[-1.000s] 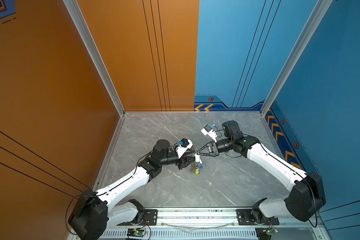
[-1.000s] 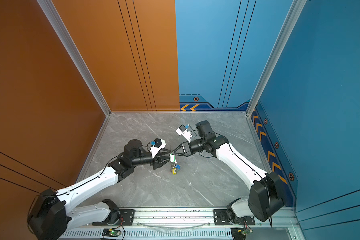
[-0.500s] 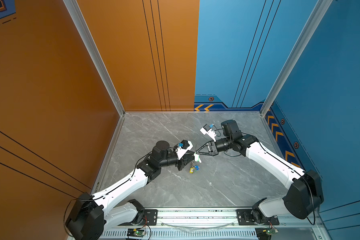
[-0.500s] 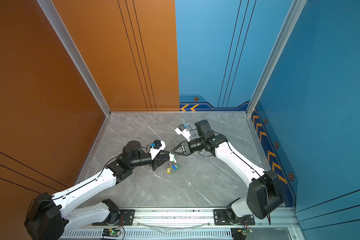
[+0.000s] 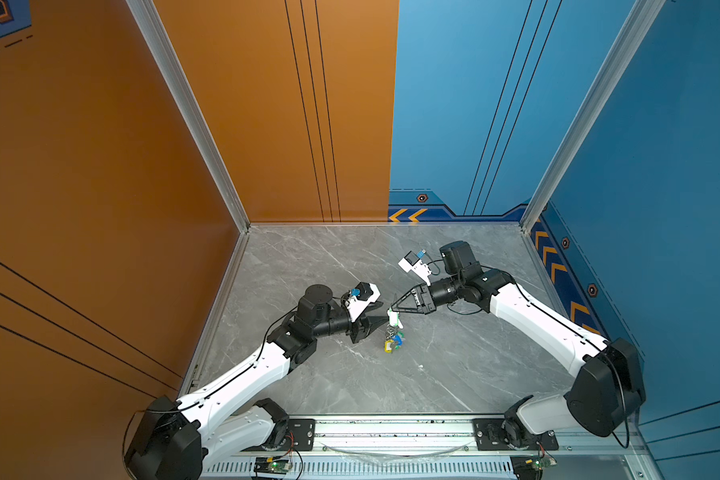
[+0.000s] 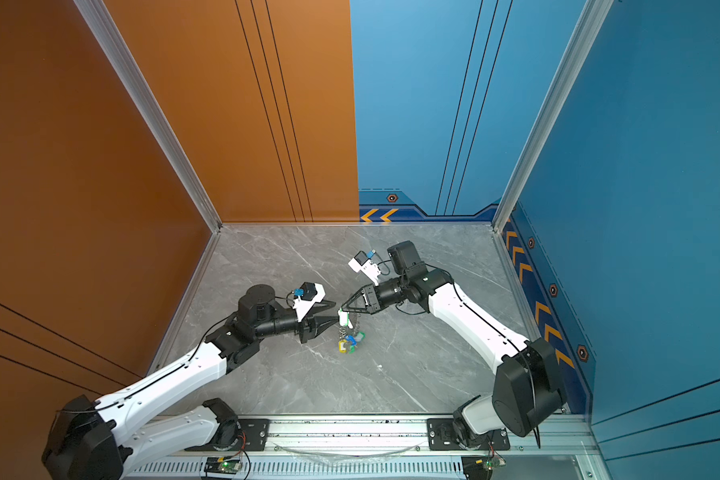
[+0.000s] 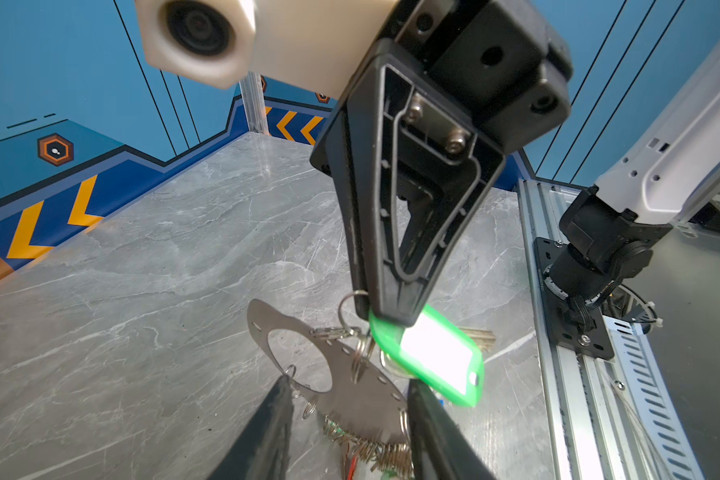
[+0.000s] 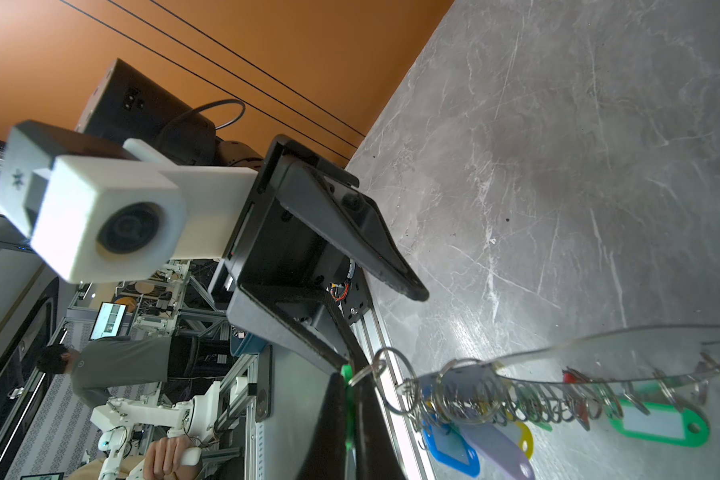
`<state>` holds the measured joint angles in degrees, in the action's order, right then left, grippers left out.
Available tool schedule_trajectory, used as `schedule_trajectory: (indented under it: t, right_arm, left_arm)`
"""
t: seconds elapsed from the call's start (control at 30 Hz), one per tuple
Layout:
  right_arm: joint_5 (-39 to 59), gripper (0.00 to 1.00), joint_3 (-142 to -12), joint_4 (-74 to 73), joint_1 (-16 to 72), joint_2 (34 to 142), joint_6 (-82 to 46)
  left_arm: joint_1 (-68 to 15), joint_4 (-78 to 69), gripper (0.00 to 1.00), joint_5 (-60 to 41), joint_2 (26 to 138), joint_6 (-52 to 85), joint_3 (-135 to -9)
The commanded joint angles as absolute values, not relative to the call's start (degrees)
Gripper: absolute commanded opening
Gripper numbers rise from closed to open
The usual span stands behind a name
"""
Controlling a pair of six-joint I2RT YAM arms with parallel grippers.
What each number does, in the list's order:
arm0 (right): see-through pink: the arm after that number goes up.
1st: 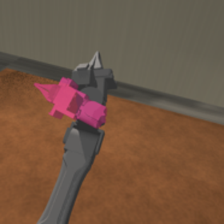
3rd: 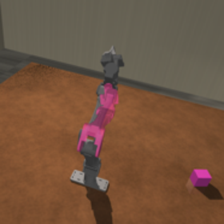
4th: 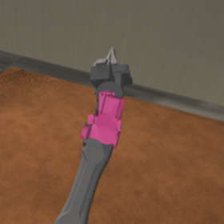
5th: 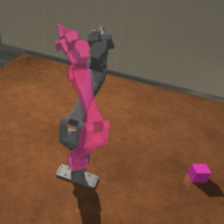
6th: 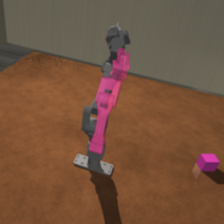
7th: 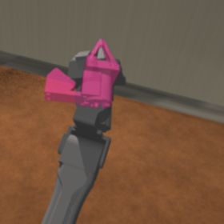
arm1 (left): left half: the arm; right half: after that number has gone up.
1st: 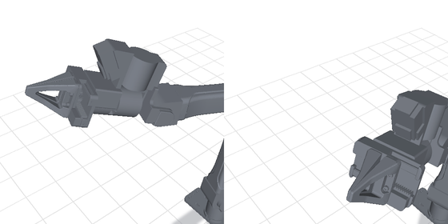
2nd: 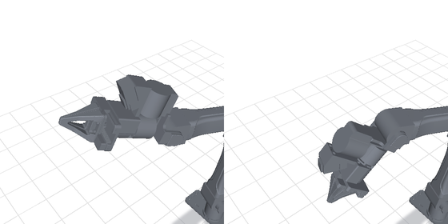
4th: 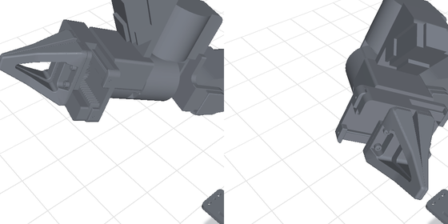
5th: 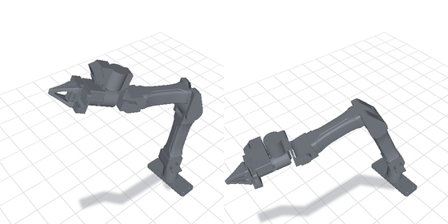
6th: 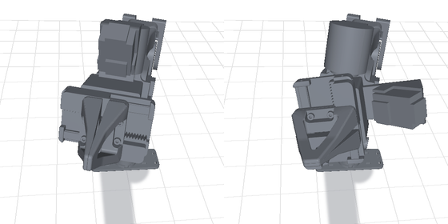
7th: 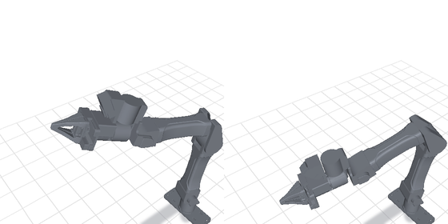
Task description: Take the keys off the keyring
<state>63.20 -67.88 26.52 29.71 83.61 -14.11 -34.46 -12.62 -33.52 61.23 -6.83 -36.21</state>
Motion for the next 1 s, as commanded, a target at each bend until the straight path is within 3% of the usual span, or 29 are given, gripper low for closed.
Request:
schedule_trajectory:
  t: [0.0, 0.43, 0.63, 0.77, 0.97]
  right_arm:
    - [63.6, 0.0, -70.4, 28.8, 30.8, 84.9, -11.5]
    - [63.3, 0.0, -71.0, 31.5, 31.6, 86.7, -9.0]
    - [63.3, 0.0, -71.7, 32.8, 31.9, 87.9, -7.9]
    - [63.0, 0.0, -72.5, 34.8, 32.2, 88.4, -6.7]
    - [62.6, 0.0, -73.1, 35.8, 32.3, 87.9, -6.3]
  left_arm:
    - [-33.8, -15.3, 0.45, -39.3, 62.3, -6.6, -37.8]
    - [-33.7, -13.9, 0.33, -41.6, 64.8, -7.2, -40.5]
    - [-33.6, -13.1, 0.33, -41.2, 64.0, -7.3, -40.4]
    - [-33.6, -11.6, 0.43, -40.3, 63.3, -8.1, -40.4]
    - [-32.2, -6.6, 0.45, -39.5, 61.4, -9.4, -41.3]
